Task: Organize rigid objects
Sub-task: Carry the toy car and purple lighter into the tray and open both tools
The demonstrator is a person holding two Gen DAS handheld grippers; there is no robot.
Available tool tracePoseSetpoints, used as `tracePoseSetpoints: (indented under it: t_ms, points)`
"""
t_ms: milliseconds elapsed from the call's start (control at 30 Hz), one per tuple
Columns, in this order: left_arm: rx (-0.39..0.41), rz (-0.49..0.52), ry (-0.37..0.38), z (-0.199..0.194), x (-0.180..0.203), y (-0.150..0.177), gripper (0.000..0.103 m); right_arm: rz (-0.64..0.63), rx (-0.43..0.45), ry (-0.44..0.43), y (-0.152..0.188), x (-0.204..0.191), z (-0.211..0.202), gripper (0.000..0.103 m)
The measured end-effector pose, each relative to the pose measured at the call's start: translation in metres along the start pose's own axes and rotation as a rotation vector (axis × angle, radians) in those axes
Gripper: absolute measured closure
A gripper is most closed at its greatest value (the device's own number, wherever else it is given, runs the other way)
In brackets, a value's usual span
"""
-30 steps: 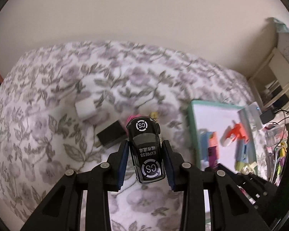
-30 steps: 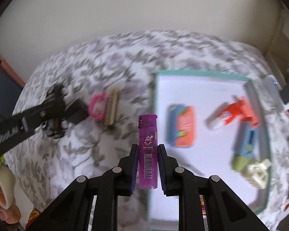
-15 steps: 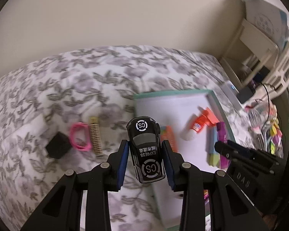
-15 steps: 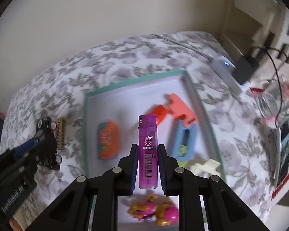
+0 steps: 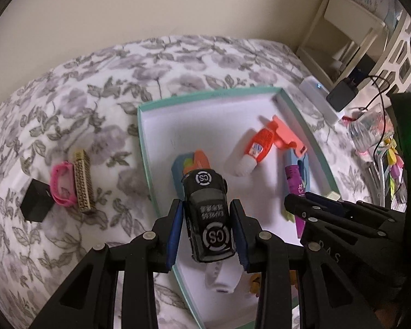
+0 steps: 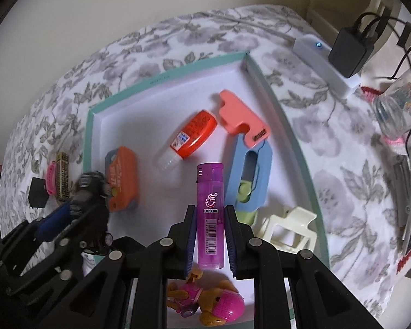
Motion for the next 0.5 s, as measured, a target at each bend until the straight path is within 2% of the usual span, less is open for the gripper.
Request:
tracePoseSetpoints:
  t_ms: [200, 367, 500]
  points:
    - [-0.026, 0.004, -0.018, 0.010, -0.002, 0.005, 0.067, -0.012, -0.031, -0.004, 0.004, -0.003, 0.011, 0.082]
    - [-0.023, -0.003, -0.021, 0.007, -0.005, 0.004, 0.067, -0.024, -0.024, -0.015, 0.004, -0.007, 0.008, 0.081]
    - [-0.024, -0.026, -0.019, 0.004, -0.012, 0.001, 0.057, -0.037, -0.007, -0.009, 0.002, -0.011, 0.002, 0.073]
Point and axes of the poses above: each gripper's, at about its wrist camera, not at the fingertips, and z roughly the way its jaws point, x to its right, y to its underside, the point moved 3 cm from there along z, roughly the way its jaws point, and after that the axes turned 6 degrees about -z, right-handed, at the moved point
